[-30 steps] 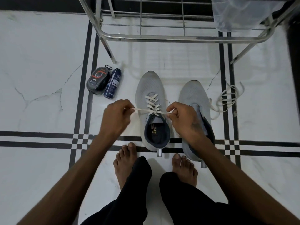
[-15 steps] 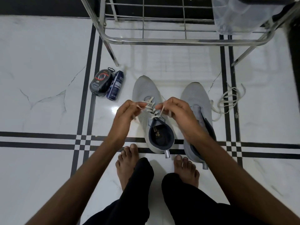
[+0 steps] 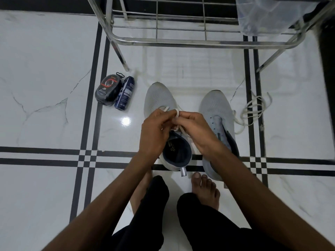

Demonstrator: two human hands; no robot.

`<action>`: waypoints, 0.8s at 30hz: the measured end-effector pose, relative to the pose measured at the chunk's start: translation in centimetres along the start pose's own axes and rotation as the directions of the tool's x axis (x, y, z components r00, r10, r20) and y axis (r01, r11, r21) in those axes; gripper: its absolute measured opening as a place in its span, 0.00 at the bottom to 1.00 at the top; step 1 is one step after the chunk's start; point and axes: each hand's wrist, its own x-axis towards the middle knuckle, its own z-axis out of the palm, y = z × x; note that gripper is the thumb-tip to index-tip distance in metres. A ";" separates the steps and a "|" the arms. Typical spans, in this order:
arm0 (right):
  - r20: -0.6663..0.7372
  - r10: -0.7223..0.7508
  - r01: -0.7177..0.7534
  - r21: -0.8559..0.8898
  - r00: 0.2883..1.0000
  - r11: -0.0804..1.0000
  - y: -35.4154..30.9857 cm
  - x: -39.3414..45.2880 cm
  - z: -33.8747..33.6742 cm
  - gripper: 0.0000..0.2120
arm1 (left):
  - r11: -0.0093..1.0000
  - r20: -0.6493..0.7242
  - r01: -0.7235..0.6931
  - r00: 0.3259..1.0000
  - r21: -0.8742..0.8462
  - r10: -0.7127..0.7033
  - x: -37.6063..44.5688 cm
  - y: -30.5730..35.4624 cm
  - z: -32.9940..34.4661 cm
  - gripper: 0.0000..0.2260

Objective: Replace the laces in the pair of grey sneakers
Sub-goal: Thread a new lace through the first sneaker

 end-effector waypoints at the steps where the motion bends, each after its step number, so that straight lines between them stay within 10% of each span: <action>1: 0.005 -0.021 0.021 -0.026 1.000 0.999 0.1 0.0 -0.1 0.06 | 1.000 -0.009 0.018 1.000 0.012 -0.018 0.1 0.2 -0.1 0.12; 14: -0.214 -0.222 0.175 -0.218 0.951 0.960 0.7 0.2 0.0 0.10 | 0.741 0.302 0.456 0.888 -0.493 -0.346 1.8 -1.7 -2.1 0.25; 20: 0.200 -0.409 0.430 -0.662 0.890 0.614 -0.2 0.4 -1.4 0.04 | 0.731 0.348 0.512 0.855 -0.451 -0.384 2.8 -2.1 -2.6 0.27; 24: 0.220 -0.470 0.434 -0.800 0.855 0.415 0.0 0.5 -1.1 0.04 | 0.768 0.341 0.476 0.872 -0.428 -0.350 2.8 -1.7 -2.7 0.20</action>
